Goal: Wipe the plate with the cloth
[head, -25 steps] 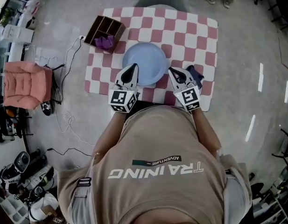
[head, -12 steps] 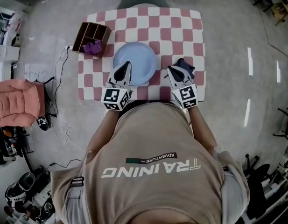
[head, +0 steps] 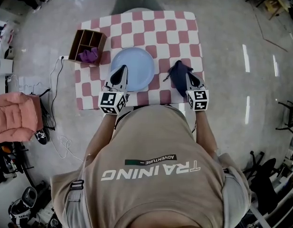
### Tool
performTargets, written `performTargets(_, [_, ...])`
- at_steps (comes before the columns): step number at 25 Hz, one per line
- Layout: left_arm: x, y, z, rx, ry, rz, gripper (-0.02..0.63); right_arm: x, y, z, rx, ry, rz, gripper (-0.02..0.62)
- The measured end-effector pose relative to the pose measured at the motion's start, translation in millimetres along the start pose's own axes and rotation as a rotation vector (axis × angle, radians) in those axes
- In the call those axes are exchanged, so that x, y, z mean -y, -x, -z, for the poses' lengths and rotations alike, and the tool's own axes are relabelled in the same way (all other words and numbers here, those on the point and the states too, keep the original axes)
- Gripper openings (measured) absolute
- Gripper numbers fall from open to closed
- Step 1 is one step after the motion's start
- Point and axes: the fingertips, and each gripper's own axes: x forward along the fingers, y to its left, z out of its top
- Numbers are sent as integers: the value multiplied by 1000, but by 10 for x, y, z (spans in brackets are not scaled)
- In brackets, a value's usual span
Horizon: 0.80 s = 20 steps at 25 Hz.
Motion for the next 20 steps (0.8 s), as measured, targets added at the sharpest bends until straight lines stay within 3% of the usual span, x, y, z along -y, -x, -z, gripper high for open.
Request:
performTargets(6, [-108,-4,-6,8,6,-2,15,-131,-86,29,-28,37,-3,18])
performTargets(20, [-391,242,90,13,41,-83,15,-80,-302,299,-119,-4,-5,27])
